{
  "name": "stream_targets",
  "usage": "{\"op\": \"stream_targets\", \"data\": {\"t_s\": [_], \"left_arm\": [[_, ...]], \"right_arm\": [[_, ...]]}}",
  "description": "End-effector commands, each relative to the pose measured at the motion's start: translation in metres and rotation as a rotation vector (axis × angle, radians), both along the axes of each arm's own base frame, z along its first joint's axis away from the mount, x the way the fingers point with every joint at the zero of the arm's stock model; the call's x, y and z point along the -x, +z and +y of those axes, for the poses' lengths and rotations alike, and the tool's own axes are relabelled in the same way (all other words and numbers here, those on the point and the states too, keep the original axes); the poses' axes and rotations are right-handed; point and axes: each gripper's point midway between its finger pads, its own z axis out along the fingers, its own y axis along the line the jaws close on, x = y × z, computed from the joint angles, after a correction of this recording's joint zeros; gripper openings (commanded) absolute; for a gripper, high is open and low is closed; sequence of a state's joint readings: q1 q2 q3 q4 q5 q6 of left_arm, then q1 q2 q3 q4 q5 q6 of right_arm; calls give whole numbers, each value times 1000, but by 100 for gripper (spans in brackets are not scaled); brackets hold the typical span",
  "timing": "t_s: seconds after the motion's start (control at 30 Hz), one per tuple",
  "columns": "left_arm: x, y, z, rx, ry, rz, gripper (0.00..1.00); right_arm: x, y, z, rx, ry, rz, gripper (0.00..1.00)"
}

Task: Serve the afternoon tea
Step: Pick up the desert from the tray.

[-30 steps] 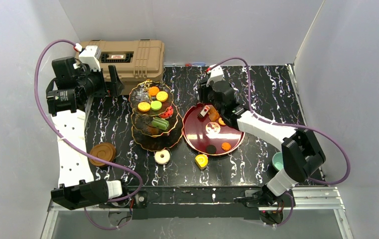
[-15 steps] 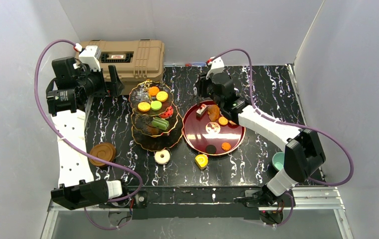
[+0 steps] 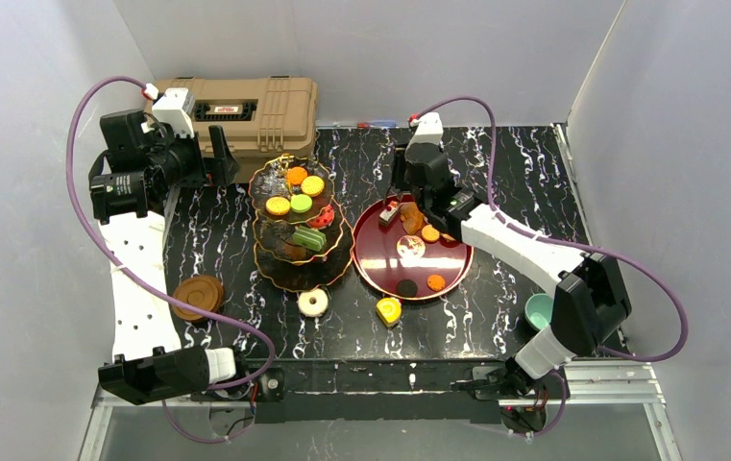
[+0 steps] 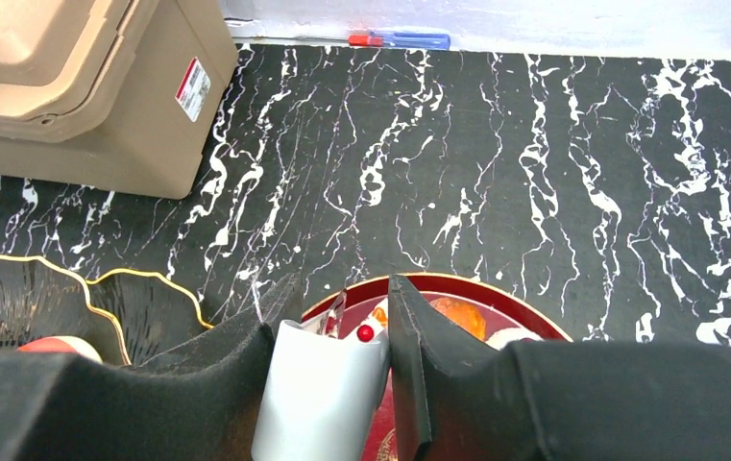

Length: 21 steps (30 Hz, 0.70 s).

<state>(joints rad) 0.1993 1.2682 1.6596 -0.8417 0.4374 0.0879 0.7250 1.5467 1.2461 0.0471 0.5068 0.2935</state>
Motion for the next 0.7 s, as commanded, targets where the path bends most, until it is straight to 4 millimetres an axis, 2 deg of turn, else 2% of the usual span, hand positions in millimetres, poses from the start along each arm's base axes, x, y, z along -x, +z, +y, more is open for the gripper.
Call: {"op": "stream_targets", "data": {"t_s": [0.0,0.27,0.43,0.67], "left_arm": [[6,7,-2,5,-9,-18,99],[7,4,-1,-5,-7,-14,99],[7,3,-2,-2,-9,-14,99],[8,3,0,-17,-8,-21,99]], "right_arm": [[-1,24,-1,-101,-64,-75,41],[-1,18,2,-102,-117,-77,44],[3,12,10,-68,-147,-75,50],[2,3,16,-64,-187,-97,52]]}}
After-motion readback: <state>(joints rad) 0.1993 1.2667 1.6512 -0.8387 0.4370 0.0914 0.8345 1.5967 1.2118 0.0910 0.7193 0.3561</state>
